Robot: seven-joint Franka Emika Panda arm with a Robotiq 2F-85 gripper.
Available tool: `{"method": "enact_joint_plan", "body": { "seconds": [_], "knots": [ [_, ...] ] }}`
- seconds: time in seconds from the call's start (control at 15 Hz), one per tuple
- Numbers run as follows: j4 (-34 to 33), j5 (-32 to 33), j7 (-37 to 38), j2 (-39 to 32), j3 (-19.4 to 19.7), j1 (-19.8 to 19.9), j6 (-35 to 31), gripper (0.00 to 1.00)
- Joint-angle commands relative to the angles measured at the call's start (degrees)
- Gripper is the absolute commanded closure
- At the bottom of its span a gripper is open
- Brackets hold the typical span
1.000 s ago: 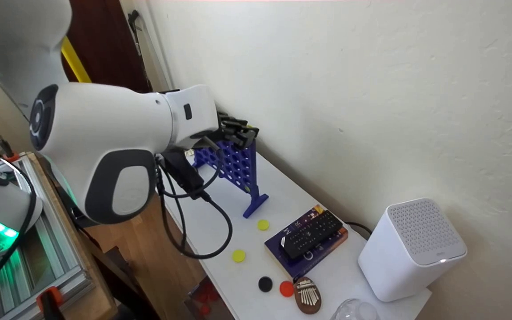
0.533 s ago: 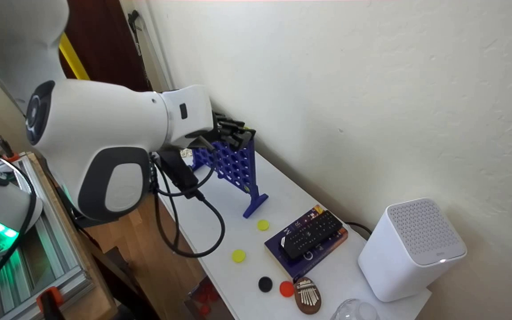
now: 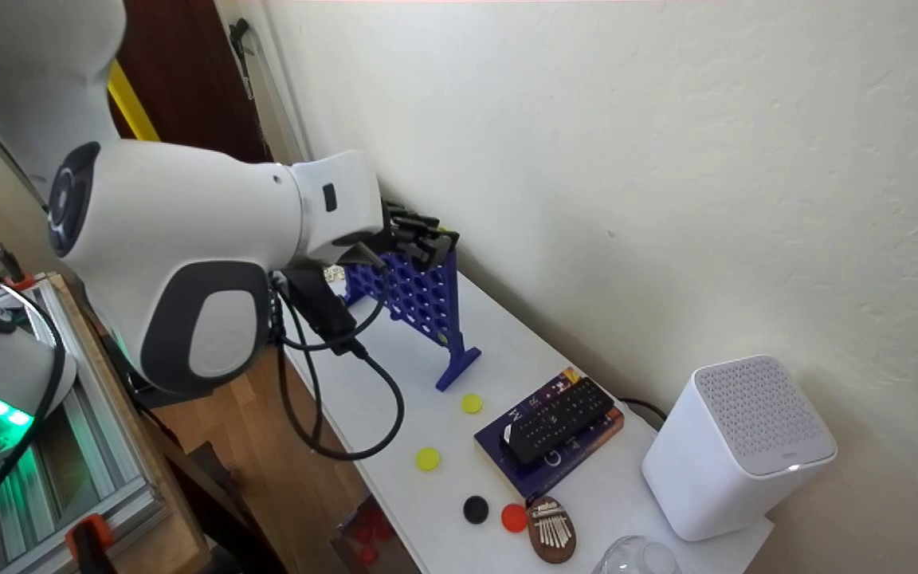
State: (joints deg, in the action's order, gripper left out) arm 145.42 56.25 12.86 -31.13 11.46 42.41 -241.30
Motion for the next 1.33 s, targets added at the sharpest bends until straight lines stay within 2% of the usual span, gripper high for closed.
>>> {"method": "enact_joint_plan", "body": {
  "seconds": [0.0, 0.07, 0.13, 0.2, 0.47, 0.6, 0.87, 1.27],
  "knots": [
    [1.9, -1.9, -2.1, -0.3, 1.1, -1.3, 1.6, 0.88],
    [2.0, -1.7, -2.2, -0.2, 1.1, -1.3, 1.3, 0.79],
    [2.2, -1.4, -2.1, -0.1, 1.2, -1.2, 1.2, 0.57],
    [2.4, -1.6, -2.3, 0.0, 1.2, -1.2, 1.1, 0.40],
    [3.3, -1.3, -3.5, 0.4, 1.4, -1.5, 0.7, 0.12],
    [3.7, -1.0, -3.8, 0.6, 1.4, -1.5, 0.2, 0.01],
    [4.2, -0.4, -3.1, 0.6, 1.2, -0.9, -1.8, 0.00],
    [4.5, 0.8, -2.8, 2.8, -8.0, 8.9, -0.3, 0.00]
  ]
}}
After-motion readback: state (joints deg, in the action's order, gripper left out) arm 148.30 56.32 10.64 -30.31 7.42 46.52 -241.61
